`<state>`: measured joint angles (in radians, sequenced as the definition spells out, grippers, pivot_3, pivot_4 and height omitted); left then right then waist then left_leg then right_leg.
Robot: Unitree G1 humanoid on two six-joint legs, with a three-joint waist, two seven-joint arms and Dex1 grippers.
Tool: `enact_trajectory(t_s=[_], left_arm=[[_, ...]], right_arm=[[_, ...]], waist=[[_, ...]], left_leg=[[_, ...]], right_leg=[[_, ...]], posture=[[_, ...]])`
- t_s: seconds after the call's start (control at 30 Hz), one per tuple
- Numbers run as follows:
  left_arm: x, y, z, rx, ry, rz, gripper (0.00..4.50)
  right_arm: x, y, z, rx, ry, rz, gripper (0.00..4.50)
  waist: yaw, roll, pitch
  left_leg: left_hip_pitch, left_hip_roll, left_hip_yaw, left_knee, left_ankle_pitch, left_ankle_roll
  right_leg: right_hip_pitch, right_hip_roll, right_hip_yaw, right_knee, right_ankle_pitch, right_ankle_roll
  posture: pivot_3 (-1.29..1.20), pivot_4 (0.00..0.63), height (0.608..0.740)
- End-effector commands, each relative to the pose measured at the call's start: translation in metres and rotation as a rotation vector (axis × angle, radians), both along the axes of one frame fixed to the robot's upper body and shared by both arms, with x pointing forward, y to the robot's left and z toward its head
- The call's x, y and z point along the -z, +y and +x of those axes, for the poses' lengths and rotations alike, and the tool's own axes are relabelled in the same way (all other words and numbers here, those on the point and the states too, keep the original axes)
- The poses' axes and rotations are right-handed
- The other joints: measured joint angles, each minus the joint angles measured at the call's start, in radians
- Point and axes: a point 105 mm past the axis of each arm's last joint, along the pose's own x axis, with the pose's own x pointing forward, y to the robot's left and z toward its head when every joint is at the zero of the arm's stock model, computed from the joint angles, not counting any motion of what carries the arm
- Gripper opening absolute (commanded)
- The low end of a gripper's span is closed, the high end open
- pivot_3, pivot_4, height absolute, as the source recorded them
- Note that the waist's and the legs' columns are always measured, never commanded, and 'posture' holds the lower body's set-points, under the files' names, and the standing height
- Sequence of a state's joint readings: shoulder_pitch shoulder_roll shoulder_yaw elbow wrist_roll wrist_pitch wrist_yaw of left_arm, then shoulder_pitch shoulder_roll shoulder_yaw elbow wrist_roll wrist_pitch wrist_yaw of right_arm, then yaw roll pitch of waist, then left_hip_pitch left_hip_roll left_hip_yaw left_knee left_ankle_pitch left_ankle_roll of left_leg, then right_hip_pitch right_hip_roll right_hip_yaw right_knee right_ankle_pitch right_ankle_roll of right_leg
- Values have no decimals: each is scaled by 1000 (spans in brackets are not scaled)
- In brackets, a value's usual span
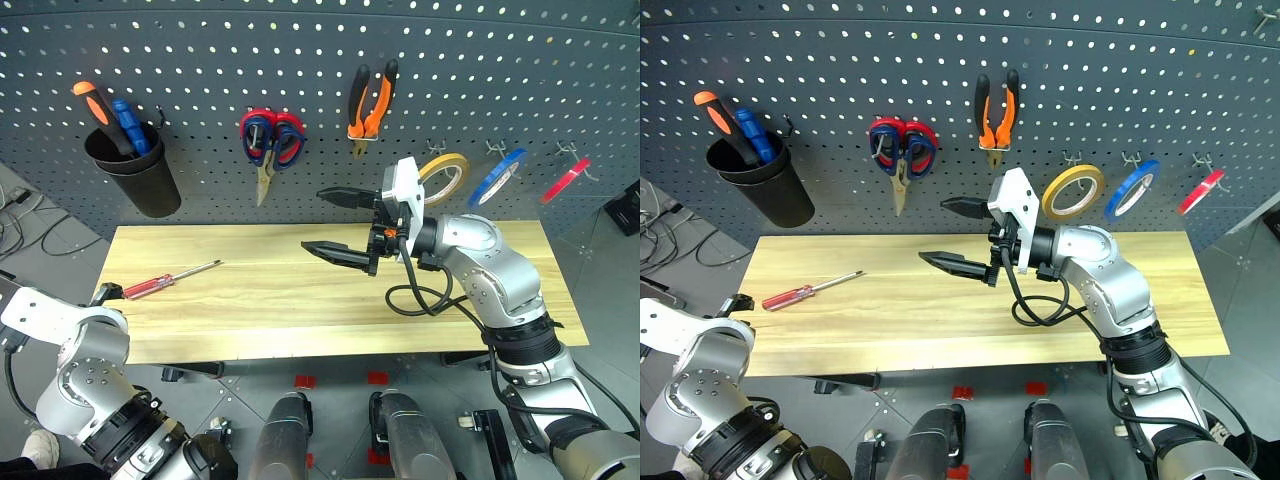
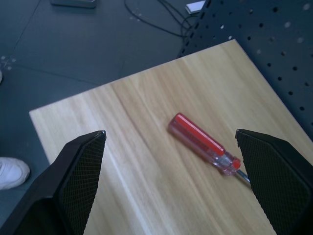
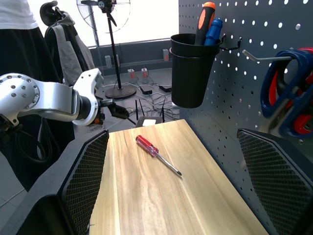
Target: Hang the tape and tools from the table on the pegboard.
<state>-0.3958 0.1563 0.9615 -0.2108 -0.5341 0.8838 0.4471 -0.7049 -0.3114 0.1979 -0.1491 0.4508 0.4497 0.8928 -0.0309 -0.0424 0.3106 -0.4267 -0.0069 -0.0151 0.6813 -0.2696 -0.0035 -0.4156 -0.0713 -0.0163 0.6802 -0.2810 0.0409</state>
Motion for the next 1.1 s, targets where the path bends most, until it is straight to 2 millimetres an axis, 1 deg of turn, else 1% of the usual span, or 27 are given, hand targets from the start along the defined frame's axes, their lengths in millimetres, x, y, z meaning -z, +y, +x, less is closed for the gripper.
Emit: enact_trajectory(t_s=[0.03, 0.13, 0.27, 0.37, 0.4, 0.43, 0.5, 0.57, 0.6, 0.7, 0.77, 0.8, 0.87, 0.97, 1.03, 1.1], left_arm=[[-9, 10, 4, -37, -65, -4, 4489], [-8, 13, 12, -43, -93, -38, 4489], [0, 19, 27, -46, -121, -109, 4489], [1, 22, 37, -16, -95, -71, 4489], [-1, 23, 40, 26, -46, -4, 4489], [-5, 22, 44, 85, 23, 104, 4489], [-20, 18, 53, 247, 195, 415, 4489], [-28, 17, 57, 341, 299, 608, 4489], [-31, 17, 57, 362, 324, 655, 4489], [-38, 24, 55, 368, 381, 721, 4489], [-42, 24, 55, 410, 425, 803, 4489], [-42, 20, 57, 461, 446, 846, 4489], [-37, 13, 59, 558, 478, 878, 4489], [-27, 4, 59, 775, 537, 964, 4489], [-26, 5, 58, 852, 556, 1002, 4489], [-24, 9, 57, 946, 541, 999, 4489]], right_arm=[[-7, -1, -4, 2, -35, 6, 4500], [-8, -1, -4, 4, -35, 5, 4500], [-8, -1, -3, 9, -33, -5, 4500], [-6, -1, -3, 10, -28, -12, 4500], [-6, -1, -2, 10, -25, -14, 4500], [-6, -1, -2, 11, -22, -16, 4500], [-5, -1, -1, 15, -17, -19, 4500], [-4, -1, 0, 17, -13, -21, 4500], [-3, -1, 0, 18, -11, -22, 4500], [-2, -1, 1, 25, -6, -22, 4500], [-1, -2, 1, 32, -1, -17, 4500], [-1, -2, 2, 35, 1, -16, 4500], [-2, -1, 2, 38, 3, -14, 4500], [-1, -1, 3, 46, 7, -12, 4500], [-1, -2, 4, 52, 11, -11, 4500], [0, -2, 5, 59, 16, -10, 4500]], waist=[[0, 0, 0], [-2, 0, 0], [-2, -1, 0], [-2, -1, 2], [-2, -1, 5], [-3, -1, 8], [-4, -1, 14], [-5, 1, 18], [-5, 3, 19], [-4, 6, 21], [-5, 6, 22], [-7, 6, 23], [-8, 8, 26], [-10, 9, 32], [-11, 11, 39], [-11, 12, 44]], left_leg=[[0, 0, 0, 0, 0, 0], [0, 0, 0, 0, 0, 0], [0, 0, 0, -1, 0, 0], [0, 0, 0, -1, 0, 0], [0, 0, 0, -1, 0, 0], [0, 0, 1, -1, 0, 0], [-1, 0, 0, -2, 0, -1], [-2, 0, 1, -3, 2, -4], [-2, 0, 1, -4, 2, -4], [-2, 0, 1, -4, 1, -2], [-2, 0, 1, -4, 1, -1], [-2, 1, 1, -4, 1, -1], [-2, 1, 1, -5, 1, -1], [-3, 1, 1, -5, 1, -1], [-3, 1, 1, -5, 1, -1], [-4, 1, 1, -5, 1, -1]], right_leg=[[0, 0, 0, 0, 0, 0], [0, 0, -1, 0, 0, 0], [-1, 0, -1, 0, 0, 0], [-1, 0, -1, 0, 0, 0], [-2, 0, 0, 0, 0, 0], [-2, 0, 0, 0, 0, 0], [-3, 0, 0, 1, 0, 0], [-5, 0, 0, 1, 0, 0], [-5, 0, 0, 0, 0, 0], [-5, 0, 1, 0, 0, 0], [-6, -1, 1, 0, 0, 0], [-6, -1, 1, 0, 0, 0], [-6, -1, 1, 0, 0, -1], [-7, -1, 1, 0, 0, -1], [-7, -2, 1, -1, 0, -2], [-8, -2, 1, -1, 0, -3]], posture=[[-61, 342, 740], [-62, 344, 740], [-60, 354, 740], [-59, 363, 740], [-59, 363, 740], [-59, 373, 740], [-59, 373, 740], [-56, 379, 740], [-56, 379, 740], [-58, 383, 740], [-57, 384, 740], [-57, 384, 740], [-58, 386, 740], [-56, 391, 740], [-57, 396, 740], [-57, 404, 740]])
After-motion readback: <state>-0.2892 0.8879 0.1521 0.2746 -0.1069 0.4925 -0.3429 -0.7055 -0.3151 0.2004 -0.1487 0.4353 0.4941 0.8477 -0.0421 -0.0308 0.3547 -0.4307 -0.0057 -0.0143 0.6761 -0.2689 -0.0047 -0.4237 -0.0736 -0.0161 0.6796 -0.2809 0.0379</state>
